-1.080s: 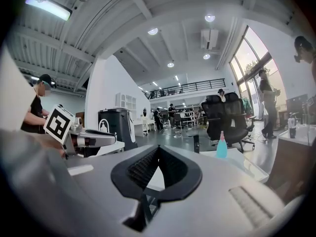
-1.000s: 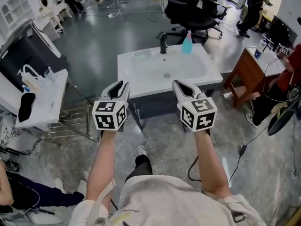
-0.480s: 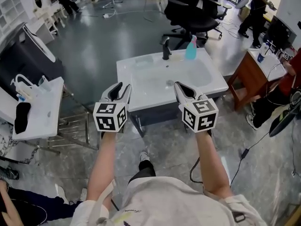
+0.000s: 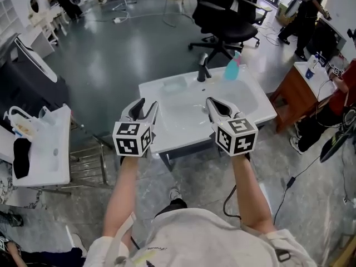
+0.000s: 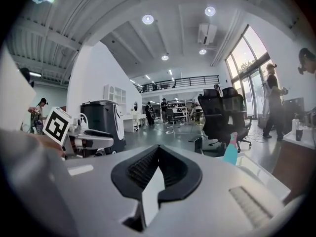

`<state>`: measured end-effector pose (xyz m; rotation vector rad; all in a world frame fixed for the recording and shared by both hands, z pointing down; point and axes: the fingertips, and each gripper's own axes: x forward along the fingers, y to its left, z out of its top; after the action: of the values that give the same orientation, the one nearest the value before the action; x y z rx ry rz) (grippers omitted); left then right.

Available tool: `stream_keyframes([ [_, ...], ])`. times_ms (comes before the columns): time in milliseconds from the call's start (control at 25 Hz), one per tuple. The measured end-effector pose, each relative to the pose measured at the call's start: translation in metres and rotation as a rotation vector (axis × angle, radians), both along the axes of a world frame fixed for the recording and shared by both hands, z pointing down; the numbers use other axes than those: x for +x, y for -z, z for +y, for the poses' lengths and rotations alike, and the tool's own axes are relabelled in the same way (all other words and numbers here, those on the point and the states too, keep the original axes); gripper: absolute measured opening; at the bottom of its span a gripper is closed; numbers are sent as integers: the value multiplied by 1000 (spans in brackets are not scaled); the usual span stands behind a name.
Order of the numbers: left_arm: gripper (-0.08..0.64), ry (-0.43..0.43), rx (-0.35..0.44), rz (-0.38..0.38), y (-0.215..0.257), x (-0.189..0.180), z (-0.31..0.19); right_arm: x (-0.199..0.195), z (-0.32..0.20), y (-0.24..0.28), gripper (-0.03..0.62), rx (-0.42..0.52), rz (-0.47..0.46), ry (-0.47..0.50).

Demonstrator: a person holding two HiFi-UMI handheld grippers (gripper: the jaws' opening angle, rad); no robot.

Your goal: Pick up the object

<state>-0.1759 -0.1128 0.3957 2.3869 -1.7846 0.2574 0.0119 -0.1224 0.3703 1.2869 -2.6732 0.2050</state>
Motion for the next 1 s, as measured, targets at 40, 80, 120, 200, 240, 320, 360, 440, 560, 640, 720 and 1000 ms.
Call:
stream_keyframes([
  [40, 178, -7, 0, 3, 0, -3, -6, -3, -5, 0, 3, -2, 2, -7],
  [80, 179, -13, -1, 6, 0, -7, -11, -7, -10, 1, 3, -2, 4, -11],
  [120, 179, -19, -2, 9, -1, -10, -16, -11, -15, 1, 3, -2, 7, -15],
  [200, 189, -31, -6, 11, -2, -17, -25, -19, -23, 3, 3, 0, 13, -20],
  [240, 202, -37, -8, 11, -2, -20, -29, -23, -26, 4, 3, 0, 15, -22],
  [320, 209, -48, -7, 13, -1, -26, -37, -29, -33, 5, 3, 0, 19, -32],
  [360, 209, -53, -4, 14, -1, -29, -40, -32, -36, 6, 3, 1, 20, -38],
  [440, 209, -62, 2, 15, 1, -34, -47, -37, -42, 8, 3, 4, 21, -47],
  [560, 210, -74, 12, 16, 3, -38, -54, -41, -48, 10, 3, 9, 23, -57],
  [640, 210, -78, 18, 20, 5, -41, -59, -44, -52, 11, 3, 13, 24, -63],
  [720, 210, -81, 22, 22, 6, -44, -65, -47, -57, 13, 3, 16, 23, -67],
  [1000, 216, -87, 22, 9, 4, -43, -83, -45, -73, 11, 3, 24, 12, -73],
])
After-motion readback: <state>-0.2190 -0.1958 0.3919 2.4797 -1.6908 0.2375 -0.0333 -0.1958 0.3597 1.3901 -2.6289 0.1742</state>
